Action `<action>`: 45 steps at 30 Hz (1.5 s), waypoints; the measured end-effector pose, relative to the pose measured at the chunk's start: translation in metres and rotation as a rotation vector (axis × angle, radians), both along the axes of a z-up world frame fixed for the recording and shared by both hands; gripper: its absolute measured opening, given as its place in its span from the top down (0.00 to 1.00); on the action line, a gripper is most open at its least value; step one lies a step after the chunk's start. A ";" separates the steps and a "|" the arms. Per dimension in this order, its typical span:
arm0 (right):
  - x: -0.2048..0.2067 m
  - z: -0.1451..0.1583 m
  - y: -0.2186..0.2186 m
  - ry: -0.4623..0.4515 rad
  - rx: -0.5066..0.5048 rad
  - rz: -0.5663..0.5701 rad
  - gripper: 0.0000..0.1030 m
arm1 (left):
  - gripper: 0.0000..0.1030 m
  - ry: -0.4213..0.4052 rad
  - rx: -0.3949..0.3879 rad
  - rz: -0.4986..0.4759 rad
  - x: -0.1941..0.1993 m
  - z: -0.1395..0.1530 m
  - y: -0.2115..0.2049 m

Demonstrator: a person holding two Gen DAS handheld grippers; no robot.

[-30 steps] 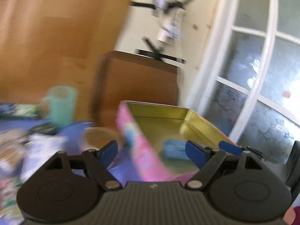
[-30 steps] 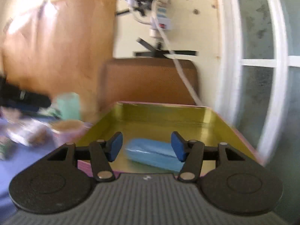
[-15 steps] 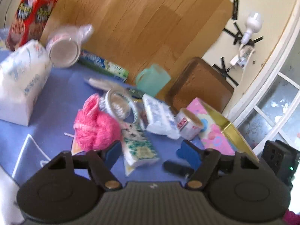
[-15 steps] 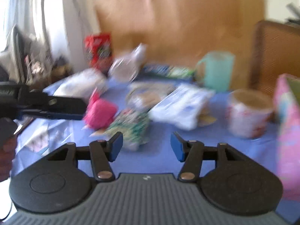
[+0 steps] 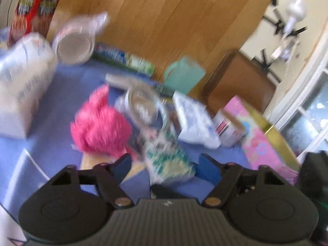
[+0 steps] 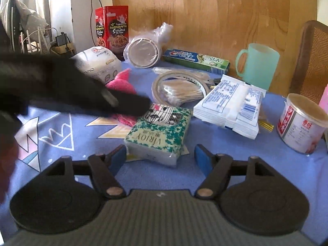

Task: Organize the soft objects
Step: 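Grasp the green-patterned tissue pack with the right gripper and drop it into the tin, then grasp the white wrapped packet with the right gripper and place it in the tin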

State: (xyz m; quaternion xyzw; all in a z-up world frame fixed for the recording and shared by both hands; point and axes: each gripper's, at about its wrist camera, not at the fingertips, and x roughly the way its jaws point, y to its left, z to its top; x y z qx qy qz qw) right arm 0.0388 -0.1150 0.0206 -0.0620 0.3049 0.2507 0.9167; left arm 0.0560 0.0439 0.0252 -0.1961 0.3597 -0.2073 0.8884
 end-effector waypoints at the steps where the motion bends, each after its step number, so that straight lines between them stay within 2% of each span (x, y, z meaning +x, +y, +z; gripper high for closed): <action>1: -0.003 0.000 -0.001 -0.007 -0.004 -0.006 0.46 | 0.62 0.036 -0.025 -0.023 0.001 -0.007 -0.003; 2: -0.008 0.001 -0.002 -0.017 -0.007 -0.009 0.49 | 0.62 0.058 -0.052 -0.043 -0.001 -0.010 -0.006; 4: -0.023 0.005 -0.007 -0.048 -0.007 -0.013 0.51 | 0.62 0.031 -0.018 -0.062 -0.014 -0.003 -0.018; 10: -0.082 0.024 -0.053 -0.257 -0.003 -0.108 0.51 | 0.58 -0.065 -0.006 -0.207 -0.044 0.035 -0.067; 15: -0.108 0.041 -0.116 -0.374 0.042 -0.303 0.51 | 0.52 -0.177 0.051 -0.377 -0.049 0.070 -0.153; 19: -0.111 0.049 -0.171 -0.409 0.044 -0.462 0.51 | 0.51 -0.206 0.063 -0.483 -0.039 0.083 -0.227; 20: -0.108 0.050 -0.185 -0.407 0.049 -0.495 0.50 | 0.49 -0.205 0.063 -0.496 -0.034 0.084 -0.244; 21: -0.104 0.050 -0.200 -0.404 0.054 -0.526 0.50 | 0.38 -0.208 0.066 -0.508 -0.030 0.084 -0.262; 22: -0.097 0.049 -0.211 -0.396 0.052 -0.549 0.49 | 0.21 -0.220 0.076 -0.510 -0.027 0.083 -0.276; 23: -0.088 0.048 -0.223 -0.380 0.044 -0.580 0.45 | 0.16 -0.255 0.105 -0.489 -0.026 0.084 -0.289; 25: -0.072 0.042 -0.240 -0.355 0.026 -0.648 0.37 | 0.14 -0.312 0.174 -0.438 -0.025 0.083 -0.301; 26: -0.068 0.040 -0.246 -0.350 0.029 -0.672 0.35 | 0.14 -0.322 0.192 -0.421 -0.025 0.083 -0.299; 28: -0.074 0.039 -0.255 -0.357 0.069 -0.697 0.35 | 0.14 -0.313 0.153 -0.417 -0.026 0.083 -0.277; 32: -0.087 0.039 -0.253 -0.383 0.176 -0.704 0.35 | 0.12 -0.325 0.109 -0.342 -0.036 0.077 -0.196; 34: -0.090 0.043 -0.242 -0.391 0.207 -0.659 0.37 | 0.13 -0.309 0.147 -0.259 -0.037 0.068 -0.157; 36: -0.089 0.048 -0.222 -0.381 0.225 -0.577 0.54 | 0.15 -0.268 0.191 -0.153 -0.040 0.052 -0.113; 38: -0.080 0.051 -0.195 -0.346 0.234 -0.463 0.57 | 0.17 -0.224 0.209 -0.074 -0.041 0.037 -0.076; 40: -0.067 0.051 -0.163 -0.304 0.229 -0.359 0.57 | 0.17 -0.184 0.208 0.002 -0.042 0.025 -0.046; 42: -0.045 0.047 -0.130 -0.235 0.217 -0.276 0.54 | 0.17 -0.154 0.169 0.047 -0.043 0.015 -0.022; 45: -0.012 0.036 -0.096 -0.141 0.204 -0.252 0.46 | 0.17 -0.152 0.120 0.064 -0.045 0.011 -0.006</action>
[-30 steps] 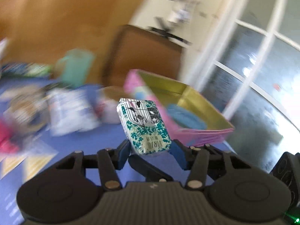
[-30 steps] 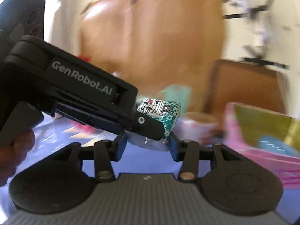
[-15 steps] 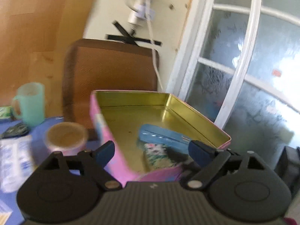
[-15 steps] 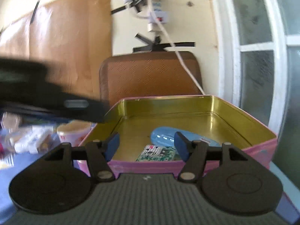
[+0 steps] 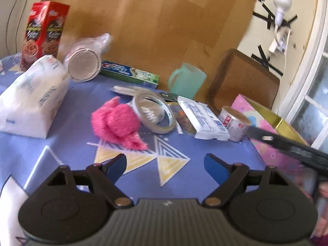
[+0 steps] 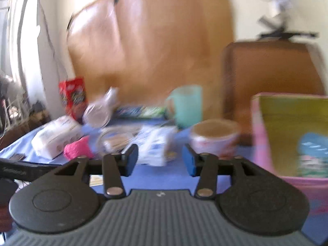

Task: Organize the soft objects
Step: 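Grasp the white wrapped packet with the right gripper and place it in the tin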

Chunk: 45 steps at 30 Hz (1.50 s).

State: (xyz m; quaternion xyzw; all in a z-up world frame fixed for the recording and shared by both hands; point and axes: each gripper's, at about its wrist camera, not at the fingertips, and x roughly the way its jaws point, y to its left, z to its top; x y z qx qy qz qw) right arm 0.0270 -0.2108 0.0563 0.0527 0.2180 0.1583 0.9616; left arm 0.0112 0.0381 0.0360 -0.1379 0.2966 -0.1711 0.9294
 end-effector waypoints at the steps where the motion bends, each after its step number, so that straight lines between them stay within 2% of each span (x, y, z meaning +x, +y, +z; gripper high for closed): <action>1: 0.012 -0.003 0.003 0.035 0.011 -0.015 0.45 | 0.17 -0.005 -0.011 -0.003 -0.002 0.000 0.004; 3: 0.034 -0.009 0.001 0.126 0.104 -0.049 0.44 | 0.17 -0.015 -0.039 -0.015 -0.005 0.002 0.009; 5: 0.049 -0.021 -0.012 0.229 0.268 -0.066 0.47 | 0.16 -0.020 -0.061 -0.032 -0.007 0.002 0.013; 6: 0.053 -0.027 -0.017 0.273 0.329 -0.066 0.63 | 0.16 -0.023 -0.066 -0.039 -0.011 0.001 0.016; 7: 0.057 -0.032 -0.019 0.307 0.367 -0.059 0.71 | 0.16 -0.026 -0.067 -0.045 -0.012 0.001 0.015; 8: 0.056 -0.035 -0.021 0.335 0.395 -0.054 0.96 | 0.16 -0.028 -0.071 -0.049 -0.013 0.001 0.015; 9: 0.050 -0.037 -0.023 0.352 0.420 -0.048 0.98 | 0.16 -0.029 -0.076 -0.052 -0.015 0.000 0.015; 12: 0.026 -0.036 -0.023 0.351 0.436 -0.015 0.98 | 0.16 -0.030 -0.097 -0.059 -0.018 0.000 0.016; 16: -0.001 -0.025 -0.017 0.317 0.341 -0.004 0.97 | 0.16 -0.020 -0.110 -0.067 -0.017 0.000 0.013; 17: -0.001 -0.023 -0.018 0.312 0.353 -0.001 0.92 | 0.16 -0.015 -0.110 -0.065 -0.017 -0.001 0.010; 19: 0.007 -0.021 -0.024 0.324 0.451 -0.037 0.88 | 0.16 -0.003 -0.114 -0.067 -0.017 -0.002 0.007; 20: 0.014 -0.023 -0.029 0.342 0.511 -0.070 0.78 | 0.16 -0.002 -0.116 -0.069 -0.019 -0.002 0.006; 21: 0.023 -0.026 -0.035 0.363 0.584 -0.098 0.64 | 0.15 -0.005 -0.115 -0.071 -0.022 -0.001 0.005; 22: 0.030 -0.028 -0.039 0.381 0.634 -0.115 0.60 | 0.14 -0.011 -0.113 -0.072 -0.025 0.000 0.005; 24: 0.047 -0.037 -0.044 0.425 0.747 -0.154 0.59 | 0.14 -0.017 -0.113 -0.069 -0.028 0.002 0.008; 26: 0.057 -0.043 -0.044 0.443 0.807 -0.168 0.59 | 0.14 -0.011 -0.119 -0.062 -0.029 0.003 0.013; 29: 0.073 -0.048 -0.038 0.475 0.833 -0.184 0.60 | 0.13 0.002 -0.122 -0.055 -0.027 0.002 0.019; 30: 0.076 -0.050 -0.037 0.489 0.835 -0.176 0.65 | 0.13 0.006 -0.122 -0.052 -0.027 0.001 0.020; 32: 0.077 -0.052 -0.034 0.504 0.823 -0.161 0.83 | 0.13 0.014 -0.124 -0.050 -0.026 -0.001 0.020; 33: 0.073 -0.050 -0.036 0.501 0.818 -0.143 0.87 | 0.13 0.017 -0.125 -0.048 -0.026 -0.001 0.020; 39: 0.024 -0.038 -0.040 0.517 0.731 0.014 0.89 | 0.13 0.020 -0.123 -0.068 -0.025 -0.001 0.012; 43: -0.030 -0.040 -0.051 0.543 0.635 0.174 0.89 | 0.13 0.031 -0.113 -0.109 -0.024 0.000 0.002; 45: -0.056 -0.037 -0.052 0.529 0.552 0.213 0.86 | 0.13 0.048 -0.126 -0.144 -0.022 -0.001 -0.005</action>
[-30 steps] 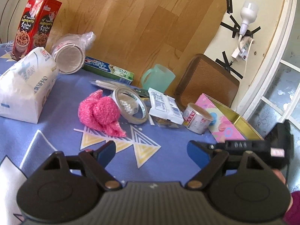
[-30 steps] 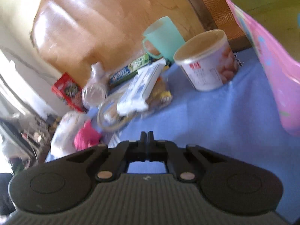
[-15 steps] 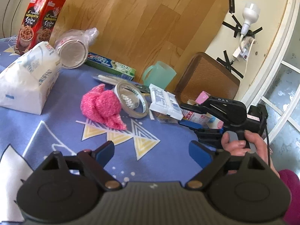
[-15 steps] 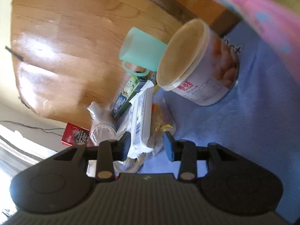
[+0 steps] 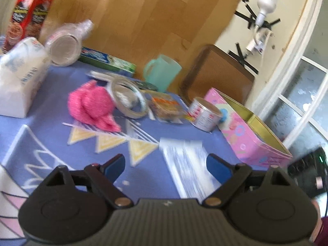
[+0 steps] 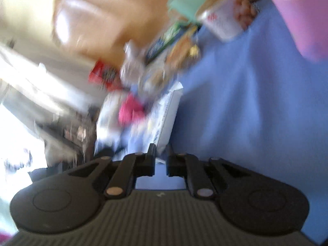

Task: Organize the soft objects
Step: 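Grasp the white wrapped packet with the right gripper and place it in the tin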

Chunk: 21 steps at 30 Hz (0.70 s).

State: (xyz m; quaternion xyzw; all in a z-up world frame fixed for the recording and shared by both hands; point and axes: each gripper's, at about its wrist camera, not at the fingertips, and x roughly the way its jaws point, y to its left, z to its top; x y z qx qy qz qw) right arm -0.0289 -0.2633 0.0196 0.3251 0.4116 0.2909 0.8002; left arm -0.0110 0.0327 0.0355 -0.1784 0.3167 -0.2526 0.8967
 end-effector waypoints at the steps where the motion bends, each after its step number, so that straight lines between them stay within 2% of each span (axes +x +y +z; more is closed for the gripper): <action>1: -0.015 0.005 -0.001 -0.047 -0.074 0.002 0.85 | 0.13 0.009 -0.008 -0.018 0.001 0.000 -0.004; 2: -0.024 0.010 -0.002 -0.089 -0.132 -0.009 0.84 | 0.13 0.018 -0.014 -0.036 0.002 -0.001 -0.009; 4: -0.041 0.022 -0.003 -0.199 -0.254 -0.051 0.60 | 0.13 0.041 -0.019 -0.068 0.004 -0.001 -0.020; 5: -0.048 0.028 -0.002 -0.260 -0.296 -0.062 0.44 | 0.13 0.052 -0.021 -0.082 0.005 -0.002 -0.026; 6: -0.051 0.032 0.002 -0.308 -0.329 -0.060 0.38 | 0.13 0.064 -0.023 -0.094 0.005 -0.002 -0.030; 9: -0.046 0.039 0.031 -0.409 -0.418 -0.005 0.31 | 0.13 0.080 -0.013 -0.111 0.001 -0.001 -0.036; 13: -0.035 0.025 0.062 -0.490 -0.534 0.136 0.29 | 0.15 0.094 -0.024 -0.110 -0.002 0.002 -0.035; 14: -0.031 0.019 0.066 -0.506 -0.567 0.166 0.24 | 0.17 0.105 -0.019 -0.112 -0.001 0.001 -0.036; 15: -0.028 0.013 0.071 -0.517 -0.606 0.190 0.22 | 0.25 0.126 -0.004 -0.118 0.001 -0.002 -0.039; 16: -0.023 0.006 0.080 -0.519 -0.649 0.203 0.22 | 0.38 0.148 0.010 -0.129 0.005 -0.006 -0.042; 17: -0.020 0.005 0.085 -0.539 -0.661 0.204 0.22 | 0.40 0.138 0.019 -0.134 0.004 -0.009 -0.045; 18: -0.019 0.007 0.085 -0.543 -0.649 0.215 0.35 | 0.45 0.134 0.035 -0.140 0.004 -0.008 -0.050; 19: -0.018 0.008 0.085 -0.546 -0.657 0.202 0.36 | 0.46 0.131 0.050 -0.134 0.003 -0.006 -0.053; 21: -0.021 0.011 0.080 -0.571 -0.673 0.156 0.45 | 0.46 0.123 0.047 -0.135 0.005 0.001 -0.058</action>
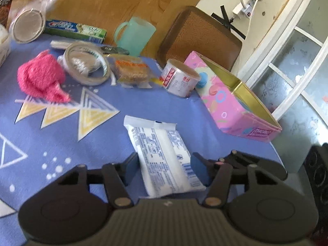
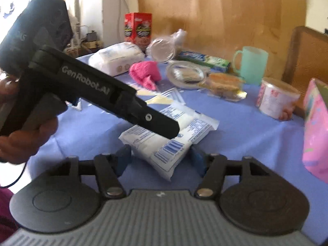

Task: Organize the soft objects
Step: 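Grasp the white wrapped packet with the right gripper and place it in the tin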

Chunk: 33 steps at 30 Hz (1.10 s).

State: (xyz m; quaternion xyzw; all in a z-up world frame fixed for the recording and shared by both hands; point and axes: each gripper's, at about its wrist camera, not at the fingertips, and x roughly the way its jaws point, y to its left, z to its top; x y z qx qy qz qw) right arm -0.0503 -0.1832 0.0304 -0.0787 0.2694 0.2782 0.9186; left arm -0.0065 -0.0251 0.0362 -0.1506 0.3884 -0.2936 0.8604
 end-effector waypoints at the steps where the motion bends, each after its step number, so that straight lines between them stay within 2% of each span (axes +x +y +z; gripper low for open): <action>1: -0.002 0.002 -0.003 -0.020 0.009 -0.018 0.45 | 0.46 -0.013 -0.014 -0.010 0.001 0.006 -0.003; 5: -0.010 0.020 -0.033 -0.128 0.045 -0.125 0.46 | 0.46 -0.109 -0.029 -0.092 0.006 0.037 -0.034; 10: -0.017 0.043 -0.080 -0.276 0.022 -0.291 0.46 | 0.46 -0.225 -0.026 -0.228 0.023 0.073 -0.102; 14: -0.006 0.051 -0.124 -0.298 0.034 -0.419 0.46 | 0.46 -0.292 -0.001 -0.304 0.040 0.086 -0.159; 16: 0.011 0.050 -0.141 -0.306 0.039 -0.492 0.43 | 0.32 -0.340 0.036 -0.312 0.051 0.086 -0.186; 18: 0.036 0.041 -0.148 -0.304 0.005 -0.565 0.37 | 0.31 -0.358 0.079 -0.289 0.060 0.081 -0.205; 19: 0.047 0.035 -0.151 -0.295 -0.015 -0.592 0.37 | 0.34 -0.349 0.095 -0.273 0.062 0.078 -0.210; 21: 0.055 0.028 -0.162 -0.261 -0.012 -0.651 0.38 | 0.34 -0.312 0.070 -0.259 0.059 0.074 -0.202; 24: 0.044 0.025 -0.173 -0.246 0.111 -0.665 0.38 | 0.31 -0.334 0.050 -0.249 0.041 0.071 -0.172; 28: 0.025 0.028 -0.171 -0.283 0.164 -0.694 0.39 | 0.28 -0.327 0.047 -0.214 0.024 0.059 -0.127; 32: 0.011 0.033 -0.160 -0.289 0.233 -0.656 0.48 | 0.28 -0.274 0.103 -0.129 0.018 0.034 -0.078; 33: 0.009 0.036 -0.154 -0.285 0.246 -0.632 0.54 | 0.28 -0.266 0.114 -0.105 0.017 0.030 -0.066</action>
